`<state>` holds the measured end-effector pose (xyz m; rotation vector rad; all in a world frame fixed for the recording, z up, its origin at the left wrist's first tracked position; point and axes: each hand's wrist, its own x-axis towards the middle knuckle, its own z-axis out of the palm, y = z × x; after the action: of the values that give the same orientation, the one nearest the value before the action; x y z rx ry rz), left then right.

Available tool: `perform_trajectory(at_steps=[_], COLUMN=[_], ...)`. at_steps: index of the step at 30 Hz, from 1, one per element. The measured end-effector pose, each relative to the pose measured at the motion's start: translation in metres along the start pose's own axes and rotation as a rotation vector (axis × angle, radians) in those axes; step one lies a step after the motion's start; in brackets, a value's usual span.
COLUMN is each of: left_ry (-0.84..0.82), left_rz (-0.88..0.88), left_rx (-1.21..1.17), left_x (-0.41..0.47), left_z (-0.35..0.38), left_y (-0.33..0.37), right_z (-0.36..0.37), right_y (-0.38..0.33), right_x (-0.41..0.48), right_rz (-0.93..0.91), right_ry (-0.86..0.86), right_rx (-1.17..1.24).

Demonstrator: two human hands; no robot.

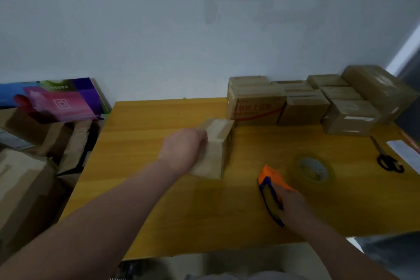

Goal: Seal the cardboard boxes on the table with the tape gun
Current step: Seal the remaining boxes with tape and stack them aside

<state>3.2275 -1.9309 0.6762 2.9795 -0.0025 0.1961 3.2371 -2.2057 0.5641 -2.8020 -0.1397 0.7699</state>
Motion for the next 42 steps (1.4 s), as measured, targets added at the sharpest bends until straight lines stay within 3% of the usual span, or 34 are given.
perform_trajectory(at_steps=[3, 7, 12, 15, 19, 22, 28, 34, 39, 42], left_ry=[0.028, -0.088, -0.277, -0.269, -0.102, -0.003, -0.039, 0.094, 0.021, -0.012], left_rz=[-0.028, 0.04, 0.061, 0.056, 0.001, -0.14, -0.491, -0.61, -0.668, -0.636], left_rx=[-0.078, -0.131, -0.183, -0.207, -0.205, -0.257, -0.846, -1.085, -1.328, -1.359], left_x=[0.025, 0.046, 0.053, 0.049, 0.041, 0.033, 0.012, 0.003, -0.003, -0.007], left_z=[-0.037, -0.067, -0.069, -0.06, -0.055, -0.052, -0.031, -0.023, -0.025, -0.022], left_y=[0.0, -0.003, -0.001, 0.004, 0.006, 0.002, -0.005, 0.001, 0.0, 0.002], right_z=[-0.016, -0.055, -0.08, -0.074, -0.069, -0.07, -0.075, -0.077, -0.086, -0.089], right_y=[-0.014, -0.047, -0.092, -0.107, -0.115, -0.115, -0.115, -0.119, -0.121, -0.128], right_x=[-0.004, -0.005, -0.014, -0.018, -0.02, -0.02, -0.017, -0.021, -0.025, -0.034], right_rz=[-0.082, -0.306, -0.518, -0.585, -0.562, -0.533, -0.523, -0.494, -0.408, -0.387], right_ry=[0.063, 0.224, 0.01, -0.094, -0.032, 0.01, 0.014, 0.15, 0.376, 0.455], right_rx=[-0.009, 0.34, 0.531, 0.595, 0.667, 0.683, 0.745, 0.745, 0.704, 0.747])
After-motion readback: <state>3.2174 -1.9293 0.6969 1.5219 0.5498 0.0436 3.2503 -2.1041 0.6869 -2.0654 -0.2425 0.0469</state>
